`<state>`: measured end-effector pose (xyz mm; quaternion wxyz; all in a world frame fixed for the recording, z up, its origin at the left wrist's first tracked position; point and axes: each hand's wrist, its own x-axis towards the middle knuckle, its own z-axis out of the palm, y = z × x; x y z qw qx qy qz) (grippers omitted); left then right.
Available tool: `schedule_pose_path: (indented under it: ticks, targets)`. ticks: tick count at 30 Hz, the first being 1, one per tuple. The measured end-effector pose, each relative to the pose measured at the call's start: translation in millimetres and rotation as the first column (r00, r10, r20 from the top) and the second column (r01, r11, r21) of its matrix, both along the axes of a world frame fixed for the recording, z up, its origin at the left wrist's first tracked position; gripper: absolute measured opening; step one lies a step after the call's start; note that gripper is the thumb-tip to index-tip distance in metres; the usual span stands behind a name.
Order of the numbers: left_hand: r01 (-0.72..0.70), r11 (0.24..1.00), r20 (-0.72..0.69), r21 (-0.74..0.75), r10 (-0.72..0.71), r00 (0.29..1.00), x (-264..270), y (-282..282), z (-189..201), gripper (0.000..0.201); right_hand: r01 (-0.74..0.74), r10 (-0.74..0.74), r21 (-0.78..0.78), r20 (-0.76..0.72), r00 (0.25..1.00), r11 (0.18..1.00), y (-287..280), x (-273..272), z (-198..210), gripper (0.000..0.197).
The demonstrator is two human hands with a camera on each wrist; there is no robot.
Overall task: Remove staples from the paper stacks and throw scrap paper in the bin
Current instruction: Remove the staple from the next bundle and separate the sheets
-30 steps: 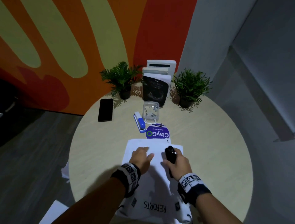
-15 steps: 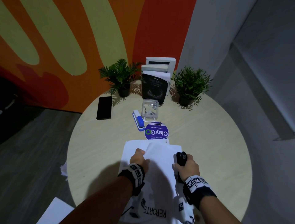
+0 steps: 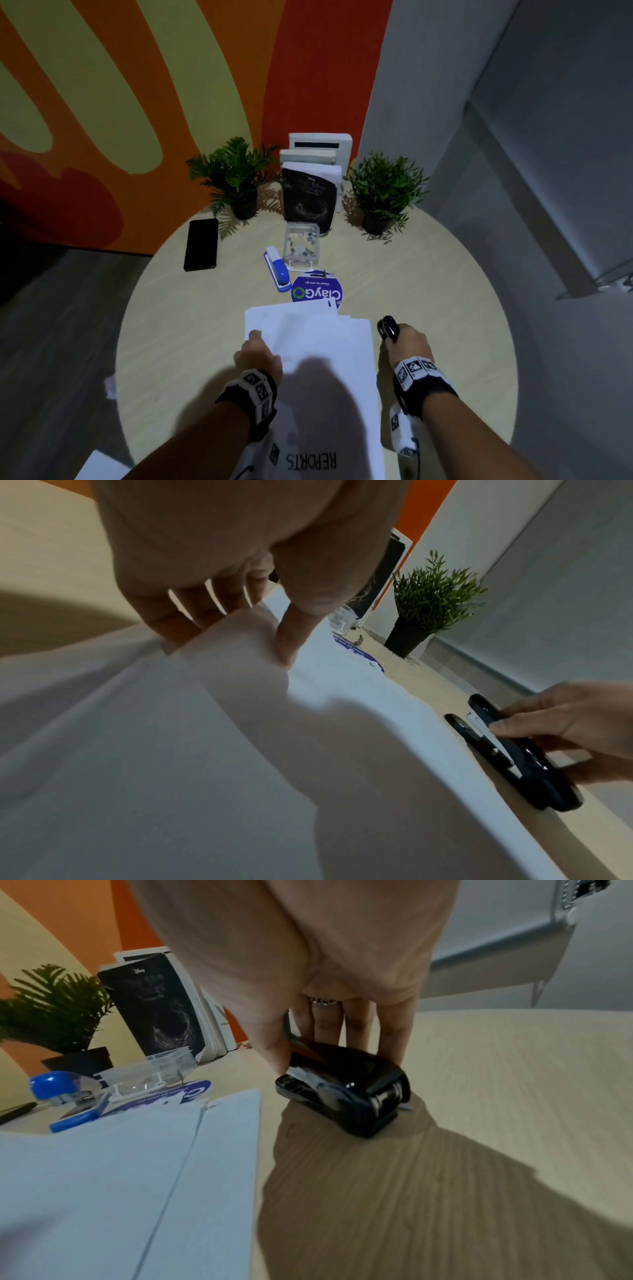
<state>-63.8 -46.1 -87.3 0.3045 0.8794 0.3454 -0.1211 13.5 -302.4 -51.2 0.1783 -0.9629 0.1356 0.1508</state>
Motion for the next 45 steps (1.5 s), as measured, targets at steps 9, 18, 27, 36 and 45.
schedule_pose_path:
  ticks: [9,18,27,36,45]
  targets:
    - [0.053,0.990,-0.007,0.129,-0.053,0.999,-3,-2,-19,0.052,-0.448,0.464,-0.167,0.071,0.883,0.878,36,-30,-16,0.030]
    - [0.007,0.994,0.005,0.105,-0.008,1.000,1,-5,-18,0.058,-0.507,0.505,-0.144,-0.050,0.861,0.850,37,-49,-47,0.051]
    - [-0.027,0.992,0.018,0.120,0.025,1.000,6,-7,-13,0.056,-0.531,0.537,-0.205,-0.033,0.843,0.822,46,-41,-62,0.048]
    - [0.015,0.990,0.008,0.137,-0.016,1.000,4,-6,-30,0.055,-0.519,0.512,-0.158,-0.084,0.855,0.840,50,-34,-65,0.051]
    - [-0.037,0.996,0.210,-0.082,0.053,0.976,7,11,-14,0.036,-0.482,0.485,-0.198,-0.035,0.874,0.854,53,-33,-70,0.055]
